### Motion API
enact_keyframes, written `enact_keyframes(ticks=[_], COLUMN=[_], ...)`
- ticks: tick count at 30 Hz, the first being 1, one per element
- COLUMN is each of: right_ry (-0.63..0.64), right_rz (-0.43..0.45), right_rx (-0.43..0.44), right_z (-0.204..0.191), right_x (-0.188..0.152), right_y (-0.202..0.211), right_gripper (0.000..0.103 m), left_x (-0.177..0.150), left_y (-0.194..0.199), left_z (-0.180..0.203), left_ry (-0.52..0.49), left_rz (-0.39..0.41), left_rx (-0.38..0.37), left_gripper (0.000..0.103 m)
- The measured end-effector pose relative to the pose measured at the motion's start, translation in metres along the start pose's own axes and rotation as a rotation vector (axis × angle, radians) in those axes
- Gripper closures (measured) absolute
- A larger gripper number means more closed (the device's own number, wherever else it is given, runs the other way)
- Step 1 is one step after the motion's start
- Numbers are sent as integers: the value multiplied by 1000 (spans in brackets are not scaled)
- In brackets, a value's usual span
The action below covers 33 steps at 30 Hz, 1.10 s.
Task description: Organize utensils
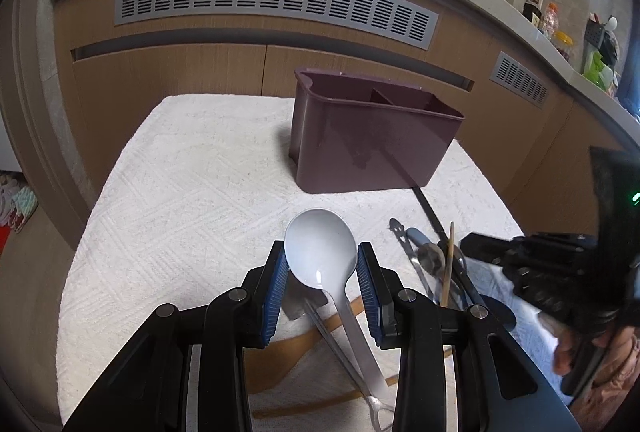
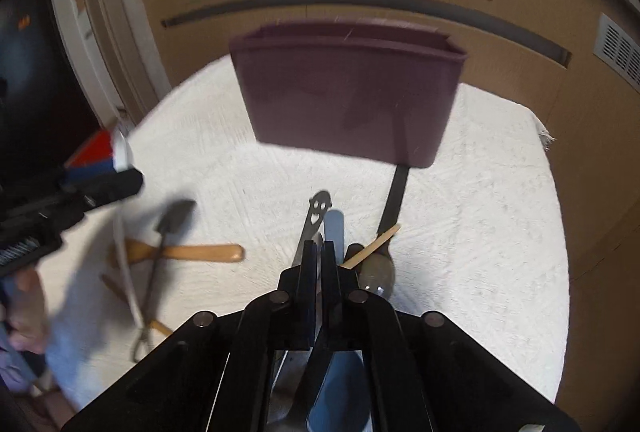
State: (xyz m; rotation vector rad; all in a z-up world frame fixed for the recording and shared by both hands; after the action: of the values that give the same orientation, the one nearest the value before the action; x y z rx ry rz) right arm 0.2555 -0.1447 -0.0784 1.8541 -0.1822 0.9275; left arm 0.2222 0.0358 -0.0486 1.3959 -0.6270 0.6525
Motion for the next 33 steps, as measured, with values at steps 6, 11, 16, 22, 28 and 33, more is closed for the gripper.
enact_keyframes(ticks=[6, 11, 16, 22, 28, 33], right_ry=[22, -3, -180, -96, -20, -18], right_rz=[49, -32, -82, -147, -32, 74], right_rx=[-44, -60, 18, -57, -34, 10], right_z=[2, 14, 32, 19, 4, -2], right_x=[-2, -18, -12, 3, 8, 13], right_y=[30, 11, -16, -47, -7, 41], right_gripper=[94, 52, 53, 83, 93, 94], left_x=[0, -3, -6, -7, -2, 5], left_y=[7, 4, -1, -2, 10, 22], left_z=[10, 10, 8, 2, 0, 8], left_ry=[-21, -17, -9, 9, 15, 7], left_rz=[4, -16, -34, -38, 12, 41], left_rx=[-15, -14, -18, -13, -6, -25], left_gripper=[67, 67, 67, 67, 67, 67])
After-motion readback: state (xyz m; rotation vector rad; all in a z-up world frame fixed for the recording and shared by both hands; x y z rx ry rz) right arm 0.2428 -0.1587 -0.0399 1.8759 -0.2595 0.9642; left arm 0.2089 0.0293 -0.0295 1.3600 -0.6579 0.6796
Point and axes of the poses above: each gripper's, at about its wrist camera, not at the fingertips, and y roughly against the way its jaws point, z to its right, x to its top, the point moved 2 cm from there along -y, roughly the way its jaws point, and after that the axes turned 11 degrees about x, right-handed, at the moved point
